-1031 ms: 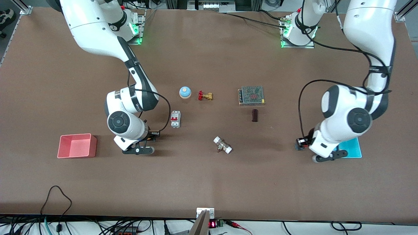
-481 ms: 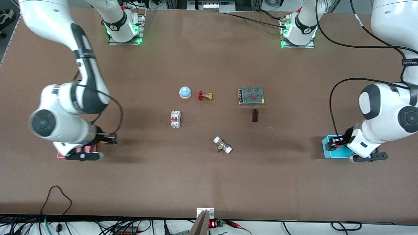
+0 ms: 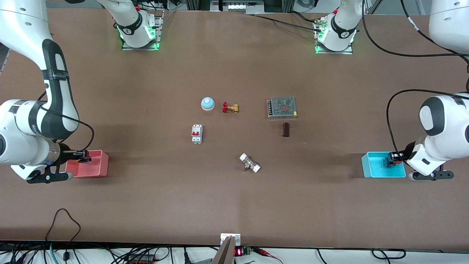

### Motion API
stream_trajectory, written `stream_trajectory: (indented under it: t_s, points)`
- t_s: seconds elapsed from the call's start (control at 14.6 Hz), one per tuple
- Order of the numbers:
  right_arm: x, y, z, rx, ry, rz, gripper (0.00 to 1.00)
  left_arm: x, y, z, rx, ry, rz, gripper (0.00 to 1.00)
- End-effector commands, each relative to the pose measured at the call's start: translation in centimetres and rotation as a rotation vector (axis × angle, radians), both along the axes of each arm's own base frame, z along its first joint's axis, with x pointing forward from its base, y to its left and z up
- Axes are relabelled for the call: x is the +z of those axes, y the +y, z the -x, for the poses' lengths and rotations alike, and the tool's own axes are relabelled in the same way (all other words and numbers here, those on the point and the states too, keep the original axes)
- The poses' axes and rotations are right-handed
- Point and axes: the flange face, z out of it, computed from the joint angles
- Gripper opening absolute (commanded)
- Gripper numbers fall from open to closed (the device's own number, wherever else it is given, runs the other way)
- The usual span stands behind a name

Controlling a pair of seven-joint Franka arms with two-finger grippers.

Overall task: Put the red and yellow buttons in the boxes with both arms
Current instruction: 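Carry the yellow button to the pink box while the left gripper carries red to cyan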

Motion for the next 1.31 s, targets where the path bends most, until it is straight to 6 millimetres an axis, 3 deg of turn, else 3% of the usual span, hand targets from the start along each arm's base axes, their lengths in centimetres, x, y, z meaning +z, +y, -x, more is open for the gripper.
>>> stream_trajectory:
  t_s: [0.0,0.21,0.34,0.62,0.82,0.96,1.17,1.24]
  points:
    - [-1.7,-0.3,-1.2,0.026,-0.021,0.018,0.36,-2.6,0.5,-0.4,-0.029,-0.001,-0.012,0.32]
    - [-4.5,-0.8,-1.6,0.026,-0.038,0.020,0.36,-5.1,0.5,-0.5,-0.029,0.007,-0.004,0.32]
    - [-5.6,-1.3,-1.6,0.021,-0.045,0.021,0.36,-5.8,0.5,-0.5,-0.030,0.016,-0.003,0.36]
    - [-7.0,-2.6,-1.4,0.002,-0.028,0.020,0.36,-5.8,0.4,-0.6,-0.030,0.015,-0.005,0.58]
    - [-7.6,-2.8,-1.2,0.001,-0.018,0.019,0.36,-4.0,0.0,-1.6,-0.033,-0.022,-0.011,0.75]
    - [-7.7,-2.8,-1.2,-0.001,-0.015,0.017,0.37,-3.3,-0.2,-1.7,-0.035,-0.033,-0.012,0.81]
    - [-7.8,-2.8,-1.1,-0.002,-0.014,0.015,0.41,1.0,-0.9,-2.1,-0.035,-0.087,-0.014,0.87]
    - [-7.8,-2.8,-1.1,-0.006,-0.013,0.014,0.60,2.4,-1.6,-2.1,-0.038,-0.104,-0.009,0.90]
